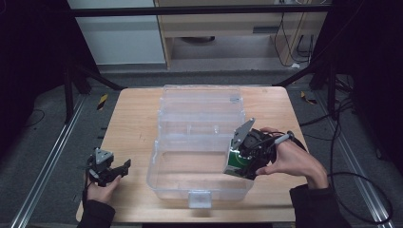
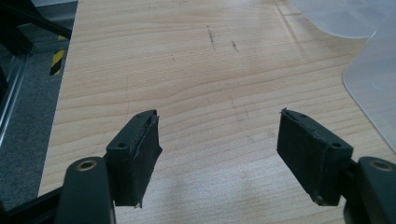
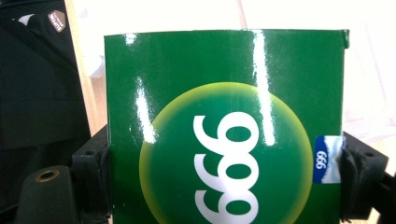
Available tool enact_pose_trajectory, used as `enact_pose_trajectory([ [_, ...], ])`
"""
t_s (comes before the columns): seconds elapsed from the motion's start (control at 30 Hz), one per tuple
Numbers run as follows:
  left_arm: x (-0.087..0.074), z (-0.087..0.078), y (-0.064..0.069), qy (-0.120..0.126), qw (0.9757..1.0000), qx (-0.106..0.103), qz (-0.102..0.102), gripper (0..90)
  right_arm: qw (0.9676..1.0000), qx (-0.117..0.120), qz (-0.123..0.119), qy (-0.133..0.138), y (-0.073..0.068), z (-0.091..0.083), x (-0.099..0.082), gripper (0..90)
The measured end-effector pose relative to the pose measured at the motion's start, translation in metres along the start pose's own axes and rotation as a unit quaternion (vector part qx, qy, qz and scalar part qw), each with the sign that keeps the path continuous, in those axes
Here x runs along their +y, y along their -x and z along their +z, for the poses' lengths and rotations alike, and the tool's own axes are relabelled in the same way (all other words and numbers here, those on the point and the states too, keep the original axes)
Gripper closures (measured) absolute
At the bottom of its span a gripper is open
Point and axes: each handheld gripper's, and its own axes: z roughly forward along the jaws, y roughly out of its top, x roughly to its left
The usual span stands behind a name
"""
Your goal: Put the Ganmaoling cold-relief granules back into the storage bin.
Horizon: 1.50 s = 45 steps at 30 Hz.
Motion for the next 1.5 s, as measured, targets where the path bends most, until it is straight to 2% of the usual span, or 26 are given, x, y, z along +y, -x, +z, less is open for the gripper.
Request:
enact_pose_trajectory([
  [0.4, 0.0, -0.001, 0.0, 0.001, 1.0, 0.001, 0.0, 29.1, 0.9999, 0.007, -0.007, -0.009, -0.003, 0.023, 0.002, 15.8],
  [0.63, 0.0, -0.001, -0.001, 0.001, 1.0, 0.001, -0.001, 29.1, 0.9994, 0.005, -0.019, -0.027, -0.006, 0.035, 0.005, 15.8],
  [1.07, 0.0, -0.001, -0.001, 0.002, 1.0, 0.001, -0.001, 29.1, 0.9981, 0.009, -0.032, -0.051, -0.01, 0.047, 0.007, 15.8],
  [1.3, 0.0, -0.002, -0.002, 0.003, 1.0, 0.001, 0.0, 29.1, 0.9977, 0.008, -0.035, -0.057, -0.011, 0.052, 0.008, 15.8],
  [1.43, 0.0, -0.001, -0.002, 0.002, 1.0, 0.002, 0.0, 29.1, 0.9986, 0.012, -0.021, -0.046, -0.011, 0.055, 0.003, 15.7],
  [1.5, 0.0, -0.001, -0.001, 0.002, 1.0, 0.001, 0.0, 29.1, 0.9986, 0.013, -0.024, -0.045, -0.011, 0.056, 0.002, 15.7],
])
